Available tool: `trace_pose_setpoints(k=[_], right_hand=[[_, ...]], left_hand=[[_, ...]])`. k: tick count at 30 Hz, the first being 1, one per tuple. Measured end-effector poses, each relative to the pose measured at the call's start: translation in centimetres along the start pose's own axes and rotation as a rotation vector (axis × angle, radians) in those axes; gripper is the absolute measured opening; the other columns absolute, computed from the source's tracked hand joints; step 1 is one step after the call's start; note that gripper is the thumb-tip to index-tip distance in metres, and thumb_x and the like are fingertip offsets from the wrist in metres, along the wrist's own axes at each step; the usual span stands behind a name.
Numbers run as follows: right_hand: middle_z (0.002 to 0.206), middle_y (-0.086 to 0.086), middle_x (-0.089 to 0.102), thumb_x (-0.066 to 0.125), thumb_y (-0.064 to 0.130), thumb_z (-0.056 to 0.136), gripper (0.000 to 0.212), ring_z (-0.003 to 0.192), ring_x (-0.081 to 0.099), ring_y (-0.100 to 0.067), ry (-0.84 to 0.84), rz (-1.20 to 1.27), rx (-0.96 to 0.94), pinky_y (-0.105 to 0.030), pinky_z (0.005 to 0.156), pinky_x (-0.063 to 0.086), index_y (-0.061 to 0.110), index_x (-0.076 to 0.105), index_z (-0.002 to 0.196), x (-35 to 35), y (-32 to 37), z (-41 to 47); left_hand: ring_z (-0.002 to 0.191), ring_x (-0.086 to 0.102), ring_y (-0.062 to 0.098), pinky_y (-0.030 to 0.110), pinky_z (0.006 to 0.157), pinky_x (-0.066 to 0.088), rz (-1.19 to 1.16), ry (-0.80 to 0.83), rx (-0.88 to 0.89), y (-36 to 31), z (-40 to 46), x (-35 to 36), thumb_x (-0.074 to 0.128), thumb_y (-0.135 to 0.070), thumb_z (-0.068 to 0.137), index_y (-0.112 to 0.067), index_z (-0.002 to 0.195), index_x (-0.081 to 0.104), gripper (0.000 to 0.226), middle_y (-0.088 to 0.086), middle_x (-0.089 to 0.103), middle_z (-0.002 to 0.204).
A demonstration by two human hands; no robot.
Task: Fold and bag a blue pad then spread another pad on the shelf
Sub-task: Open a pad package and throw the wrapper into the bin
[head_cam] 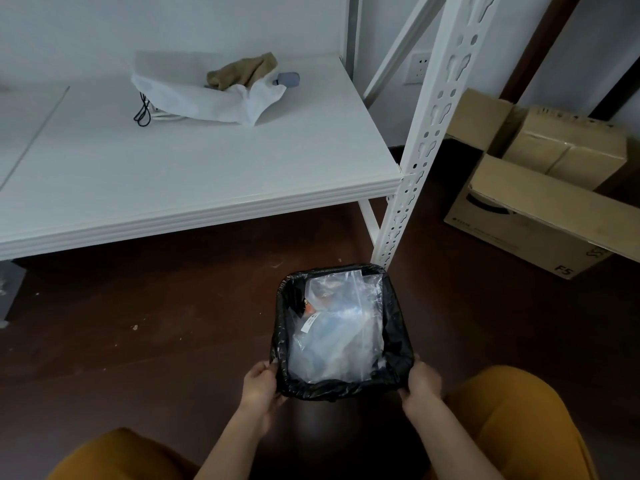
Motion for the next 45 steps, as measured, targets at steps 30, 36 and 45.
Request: trace_pose_setpoints(k=[30, 36, 45], right_hand=[[0.081, -0.014, 0.058, 0.049, -0.011, 0.081, 0.027, 0.067, 0.062, -0.029, -0.174, -0.601, -0.461, -0.029, 0.053, 0.042, 0.007, 0.037, 0.098, -0.3, -1.8, -4.2], [0.077, -0.010, 0.055, 0.045, -0.012, 0.081, 0.027, 0.064, 0.060, -0.029, -0.174, -0.643, -0.569, -0.030, 0.053, 0.045, 0.008, 0.039, 0.100, -0.1, -1.5, -4.5], [0.098, -0.001, 0.046, 0.053, -0.001, 0.084, 0.032, 0.074, 0.060, -0.029, -0.144, -1.092, -0.857, -0.032, 0.059, 0.040, 0.020, 0.034, 0.099, 1.0, -2.1, -6.3]], left_hand=[[0.074, 0.051, 0.030, 0.030, 0.061, 0.036, 0.669, -0.240, 0.347, -1.1, -2.9, -1.1, 0.043, 0.001, 0.084, -0.005, 0.085, 0.045, 0.007, 0.014, 0.055, 0.083], [0.074, 0.050, 0.023, 0.030, 0.066, 0.038, 0.674, -0.263, 0.464, -1.7, -3.6, -1.2, 0.050, 0.001, 0.084, -0.006, 0.093, 0.047, 0.011, 0.008, 0.056, 0.083], [0.058, 0.050, 0.015, 0.025, 0.048, 0.033, 0.860, -0.181, 0.735, -2.5, -4.6, 0.9, 0.046, -0.005, 0.089, -0.019, 0.105, 0.047, 0.022, 0.000, 0.054, 0.067]])
Point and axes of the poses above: each hand's wrist, its own z-axis towards the middle knuckle, its own x-axis out of the palm, y = z × x, the point moved 2 cm from there along z, towards the middle knuckle
